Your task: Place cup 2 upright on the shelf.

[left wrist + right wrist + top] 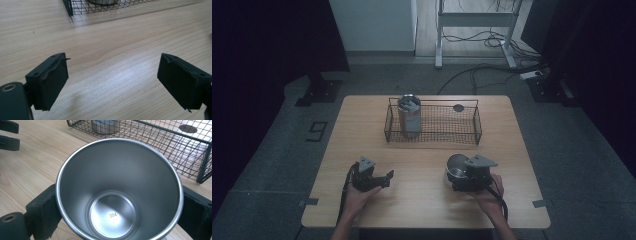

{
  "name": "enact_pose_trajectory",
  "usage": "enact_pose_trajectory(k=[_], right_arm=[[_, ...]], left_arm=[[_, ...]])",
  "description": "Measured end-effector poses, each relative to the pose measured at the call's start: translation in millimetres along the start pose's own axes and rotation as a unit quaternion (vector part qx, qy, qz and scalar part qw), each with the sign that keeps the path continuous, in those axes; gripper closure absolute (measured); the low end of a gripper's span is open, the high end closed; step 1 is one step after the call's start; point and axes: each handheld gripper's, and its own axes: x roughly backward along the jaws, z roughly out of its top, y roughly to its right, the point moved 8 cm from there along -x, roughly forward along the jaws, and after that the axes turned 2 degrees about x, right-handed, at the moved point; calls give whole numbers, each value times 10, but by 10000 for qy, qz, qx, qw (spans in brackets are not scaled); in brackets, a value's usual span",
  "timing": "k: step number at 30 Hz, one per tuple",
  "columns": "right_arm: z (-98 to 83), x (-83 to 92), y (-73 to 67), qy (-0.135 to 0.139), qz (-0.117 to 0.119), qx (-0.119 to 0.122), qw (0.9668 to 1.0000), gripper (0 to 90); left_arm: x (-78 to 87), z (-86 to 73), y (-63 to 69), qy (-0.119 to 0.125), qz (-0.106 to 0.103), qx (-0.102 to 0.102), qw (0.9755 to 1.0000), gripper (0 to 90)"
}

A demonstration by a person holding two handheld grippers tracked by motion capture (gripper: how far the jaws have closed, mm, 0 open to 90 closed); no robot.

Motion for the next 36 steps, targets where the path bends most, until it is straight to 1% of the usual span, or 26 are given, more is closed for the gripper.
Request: enact_pose_trajectory(k=[4,6,13,23,25,30,36], right_arm=[[-2,-10,-16,-10,18,37,10000,67],[12,-5,-24,9,43,13,10000,68],[123,65,-41,176,118,-10,9998,68],[274,147,21,321,59,-52,9995,68],[312,156,20,348,63,-12,9994,68],[375,157,2,403,141,-6,9991,68],[422,176,31,442,113,-35,9990,68]], left_arm=[[5,4,0,13,5,16,10000,118],[7,5,-5,12,0,22,10000,118],[26,15,-19,33,13,49,10000,118],[57,28,-55,85,-3,140,9999,123],[55,26,-54,78,-1,140,9999,124],[41,12,-48,36,-2,131,9999,126],[17,-1,-32,10,-24,126,9999,127]])
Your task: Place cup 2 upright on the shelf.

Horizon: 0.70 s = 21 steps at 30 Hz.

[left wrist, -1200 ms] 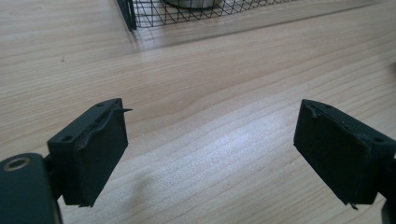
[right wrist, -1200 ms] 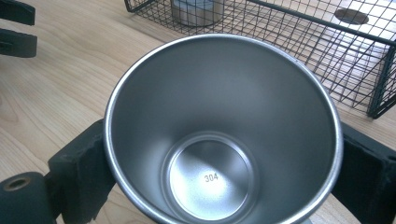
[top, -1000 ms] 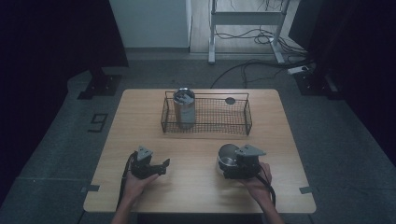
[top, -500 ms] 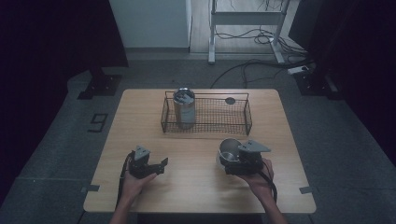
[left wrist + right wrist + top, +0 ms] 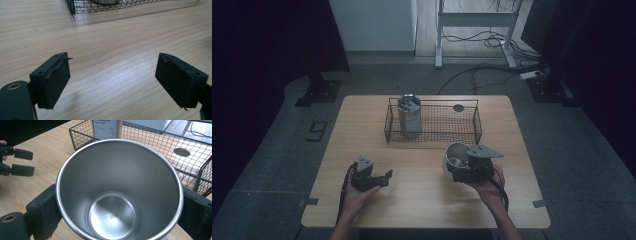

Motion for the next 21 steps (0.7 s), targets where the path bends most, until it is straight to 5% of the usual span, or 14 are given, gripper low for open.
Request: enact_pose_trajectory(k=[21], right_arm=[[309,20,50,108,-41,99,9999,68]], left_arm=[[1,-2,2,-10,-13,34,10000,133]])
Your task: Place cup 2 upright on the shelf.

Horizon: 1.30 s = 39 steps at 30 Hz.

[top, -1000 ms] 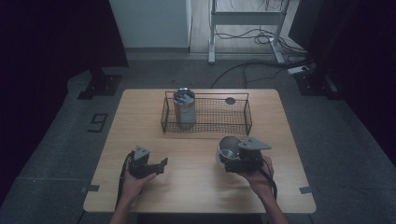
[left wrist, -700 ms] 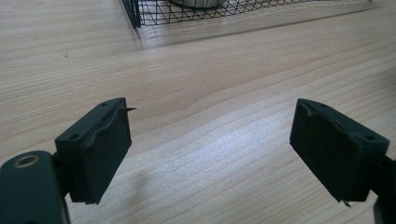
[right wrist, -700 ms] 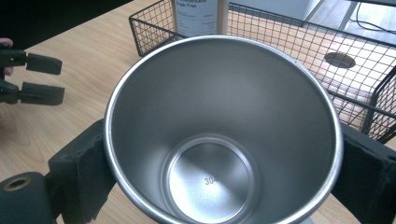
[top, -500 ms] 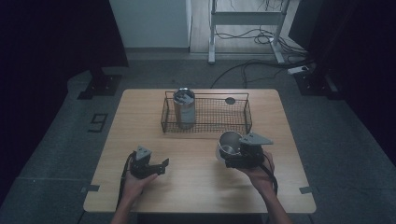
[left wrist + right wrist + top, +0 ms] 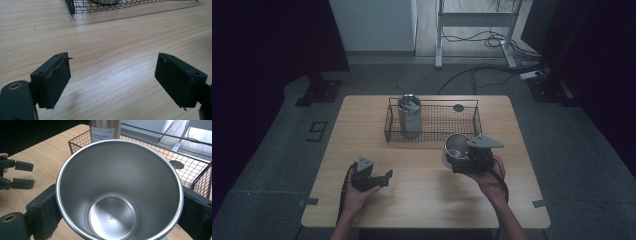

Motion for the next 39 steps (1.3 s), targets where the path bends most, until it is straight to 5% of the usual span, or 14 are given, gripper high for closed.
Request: enact_pose_trajectory(k=[39], right_arm=[[217,-68,115,47,-104,87,9999,68]], left_arm=[[-58,-50,4,-108,13,-8,9999,142]])
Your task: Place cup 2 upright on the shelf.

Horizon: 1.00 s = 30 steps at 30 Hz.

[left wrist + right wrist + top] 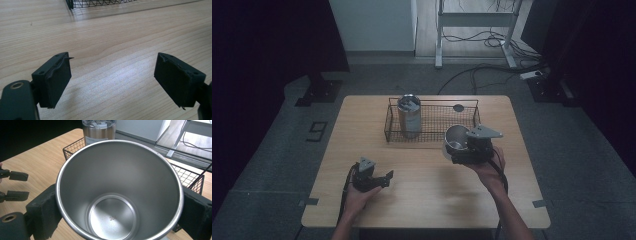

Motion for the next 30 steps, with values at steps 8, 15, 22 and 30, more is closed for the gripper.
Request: enact_pose_trajectory(k=[8,15,22,30], right_arm=[[2,-27,9,-28,-8,28,10000,67],[20,-41,25,-29,-18,44,10000,68],[75,-71,28,-28,-33,85,10000,68],[131,-107,62,-29,-58,56,10000,68]], left_arm=[[-29,-21,16,-52,-8,-24,10000,142],[-42,-31,22,-79,-3,-30,10000,143],[-47,-35,28,-88,-24,-38,10000,143],[-43,-34,27,-90,-37,-32,9999,144]])
